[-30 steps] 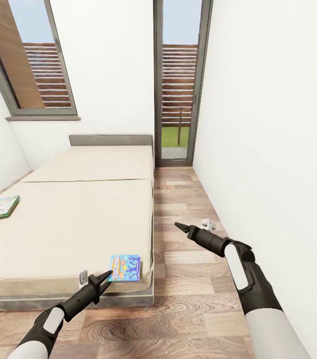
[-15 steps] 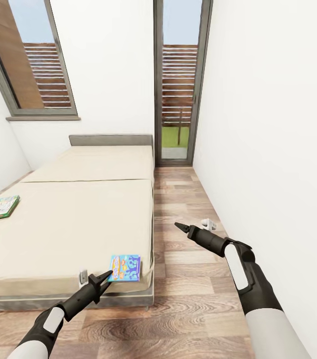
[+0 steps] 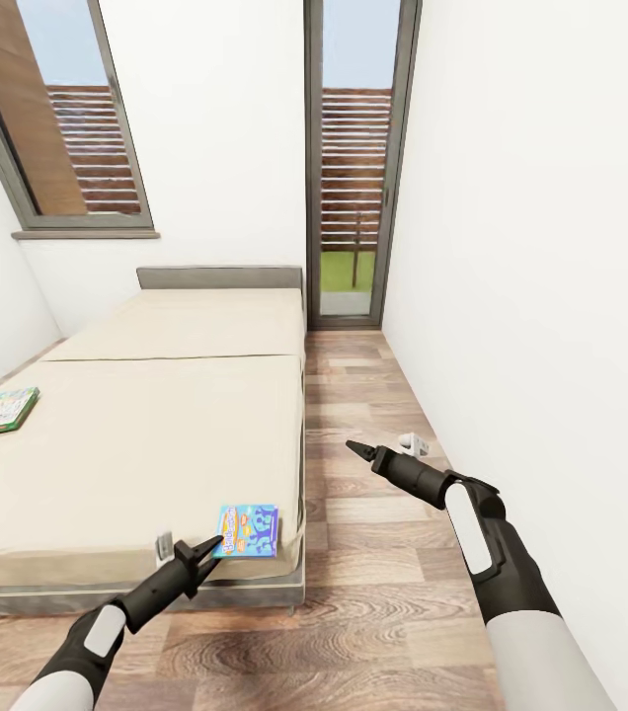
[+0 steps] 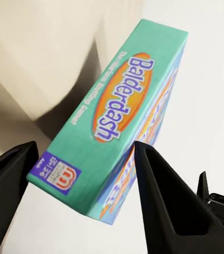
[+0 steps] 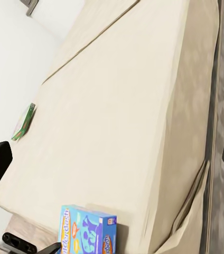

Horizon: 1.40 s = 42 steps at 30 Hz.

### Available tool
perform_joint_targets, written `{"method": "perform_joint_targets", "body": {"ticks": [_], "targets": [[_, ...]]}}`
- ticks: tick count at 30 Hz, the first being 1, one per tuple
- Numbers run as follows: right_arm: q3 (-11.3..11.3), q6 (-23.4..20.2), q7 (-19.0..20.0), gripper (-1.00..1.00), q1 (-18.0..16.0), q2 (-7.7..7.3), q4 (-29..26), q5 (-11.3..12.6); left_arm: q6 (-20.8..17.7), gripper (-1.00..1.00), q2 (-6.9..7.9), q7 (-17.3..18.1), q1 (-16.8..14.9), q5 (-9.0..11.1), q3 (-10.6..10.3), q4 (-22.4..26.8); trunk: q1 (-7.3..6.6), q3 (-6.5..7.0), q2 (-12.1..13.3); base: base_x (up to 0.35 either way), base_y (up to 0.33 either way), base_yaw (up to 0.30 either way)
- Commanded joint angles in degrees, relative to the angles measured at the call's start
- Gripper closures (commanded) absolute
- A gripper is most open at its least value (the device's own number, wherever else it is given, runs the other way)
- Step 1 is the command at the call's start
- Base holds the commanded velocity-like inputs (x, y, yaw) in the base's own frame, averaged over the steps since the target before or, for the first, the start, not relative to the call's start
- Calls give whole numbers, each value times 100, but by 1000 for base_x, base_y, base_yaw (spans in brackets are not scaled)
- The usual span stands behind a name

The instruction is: Put all the toys in the child's room - the three board games (two on the bed and one on the table), the two jigsaw puzzles on the table, and the tennis ball on the table - inside the toy box on the table in the child's room.

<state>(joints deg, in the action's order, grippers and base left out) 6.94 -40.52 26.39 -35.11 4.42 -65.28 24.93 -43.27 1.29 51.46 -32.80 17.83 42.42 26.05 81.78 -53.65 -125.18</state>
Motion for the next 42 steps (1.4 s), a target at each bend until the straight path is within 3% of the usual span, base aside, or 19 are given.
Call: {"method": "perform_joint_targets", "body": {"ticks": [1,4,10,13,42], "targets": [[22,-44,15,-100,-4,6,-2,12,205,100,-64,-36,-87,-89,37,-9,1,-5,-1,0,0,0],[21,-44,15,-100,-4,6,-2,12,193,100,-66,-23,-87,-89,-51,-5,1,-5,-1,0,0,0],[26,-44,15,-100,-4,6,-2,12,4,100,-53,230,-87,-87,-789,6,1,-5,-1,0,0,0],[23,-44,15,-100,-4,6,-2,12,-37,100,-46,489,-87,-86,-967,14,1,-5,-1,0,0,0],[26,-44,15,-100,-4,6,-2,12,-59,100,-50,612,-87,-86,-1051,33,1,-5,-1,0,0,0]]}}
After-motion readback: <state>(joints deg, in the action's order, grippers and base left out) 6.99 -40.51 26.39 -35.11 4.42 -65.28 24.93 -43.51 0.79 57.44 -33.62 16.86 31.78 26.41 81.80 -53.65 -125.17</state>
